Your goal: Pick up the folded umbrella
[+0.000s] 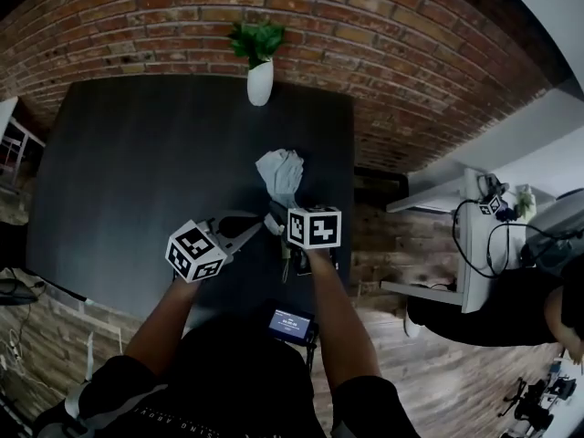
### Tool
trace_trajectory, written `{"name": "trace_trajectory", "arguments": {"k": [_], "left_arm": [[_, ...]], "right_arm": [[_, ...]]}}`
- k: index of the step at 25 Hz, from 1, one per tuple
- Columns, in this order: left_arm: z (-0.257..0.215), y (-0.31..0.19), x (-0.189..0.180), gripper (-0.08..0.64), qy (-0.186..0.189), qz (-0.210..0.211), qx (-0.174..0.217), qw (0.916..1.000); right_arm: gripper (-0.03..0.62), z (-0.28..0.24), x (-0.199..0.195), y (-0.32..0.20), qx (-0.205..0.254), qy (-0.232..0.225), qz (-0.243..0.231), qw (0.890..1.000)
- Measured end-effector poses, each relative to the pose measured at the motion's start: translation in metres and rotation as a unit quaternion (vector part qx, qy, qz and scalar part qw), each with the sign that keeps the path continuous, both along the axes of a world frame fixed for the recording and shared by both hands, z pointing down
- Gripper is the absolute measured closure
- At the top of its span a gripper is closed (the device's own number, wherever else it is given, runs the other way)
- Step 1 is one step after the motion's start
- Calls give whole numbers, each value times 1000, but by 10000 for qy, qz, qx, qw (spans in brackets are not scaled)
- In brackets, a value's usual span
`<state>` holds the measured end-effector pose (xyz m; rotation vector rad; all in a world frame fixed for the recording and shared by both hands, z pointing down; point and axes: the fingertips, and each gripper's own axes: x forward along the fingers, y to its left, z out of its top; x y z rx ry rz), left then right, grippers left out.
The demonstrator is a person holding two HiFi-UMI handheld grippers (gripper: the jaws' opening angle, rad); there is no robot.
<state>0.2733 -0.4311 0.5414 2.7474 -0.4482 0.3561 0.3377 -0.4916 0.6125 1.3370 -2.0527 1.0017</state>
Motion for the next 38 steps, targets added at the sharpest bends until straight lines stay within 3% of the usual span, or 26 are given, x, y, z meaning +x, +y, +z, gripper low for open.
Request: {"name": "trace_trajectory", "arguments": {"k": [7, 17, 26, 31, 38], "left_arm": [[14, -11, -3, 558, -3, -75, -160, 9998], [28, -23, -12, 558, -24, -217, -349, 9992], [33, -28, -16, 558, 0, -304, -458, 9985], [35, -26, -15, 558, 10, -303, -508, 9982], [34, -19, -12, 558, -16, -234, -499, 9985]], "right_arm": [[264, 48, 5, -17, -793, 675, -106, 9945], [264, 77, -3, -31, -1263, 1255, -391, 9832], [264, 94, -8, -32, -1466, 1392, -225, 9791], [264, 96, -13, -40, -1282, 1378, -229, 9819], [268, 92, -9, -31, -1365, 1368, -75, 9811]]}}
